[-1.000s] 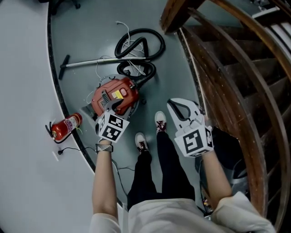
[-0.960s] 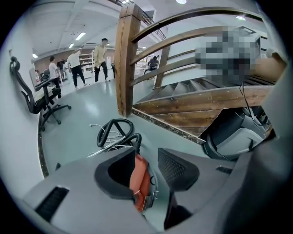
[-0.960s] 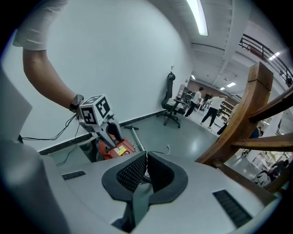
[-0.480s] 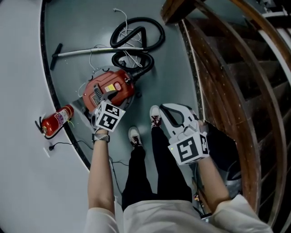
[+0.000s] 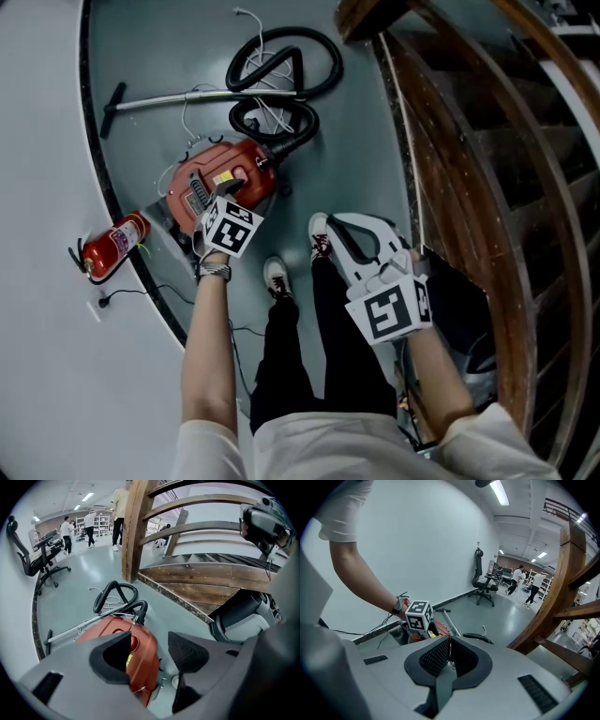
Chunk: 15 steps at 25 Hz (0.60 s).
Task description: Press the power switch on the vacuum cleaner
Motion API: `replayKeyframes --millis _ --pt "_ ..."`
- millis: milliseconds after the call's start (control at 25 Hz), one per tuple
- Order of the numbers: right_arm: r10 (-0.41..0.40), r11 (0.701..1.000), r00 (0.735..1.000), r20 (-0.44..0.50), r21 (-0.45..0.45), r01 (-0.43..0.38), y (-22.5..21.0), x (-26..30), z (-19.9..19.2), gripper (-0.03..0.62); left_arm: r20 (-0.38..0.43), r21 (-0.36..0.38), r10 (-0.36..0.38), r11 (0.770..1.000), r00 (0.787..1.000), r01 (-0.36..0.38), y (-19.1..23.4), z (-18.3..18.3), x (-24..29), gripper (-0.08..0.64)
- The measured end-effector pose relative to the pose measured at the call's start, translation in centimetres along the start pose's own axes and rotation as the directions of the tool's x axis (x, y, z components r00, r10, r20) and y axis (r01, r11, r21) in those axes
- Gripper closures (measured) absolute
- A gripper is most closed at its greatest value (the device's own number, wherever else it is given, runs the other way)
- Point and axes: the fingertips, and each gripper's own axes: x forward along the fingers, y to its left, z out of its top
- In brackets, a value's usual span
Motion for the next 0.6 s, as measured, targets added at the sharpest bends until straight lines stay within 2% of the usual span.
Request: replayKeyframes --millis 320,600 --pt "0.004 1.0 1.0 -0.015 0.013 -0.004 -0.4 0.5 -1.5 0.561 -0.064 -0.005 0.013 1.0 0.998 -0.014 0.2 -1.1 1.9 0.292" --pt "0.001 1.0 1.0 -0.021 0.026 -0.001 -1.2 0.7 -2.3 0.563 -0.071 -0.005 0.019 1.0 0.997 -0.019 -0.2 -1.8 3.3 0.278"
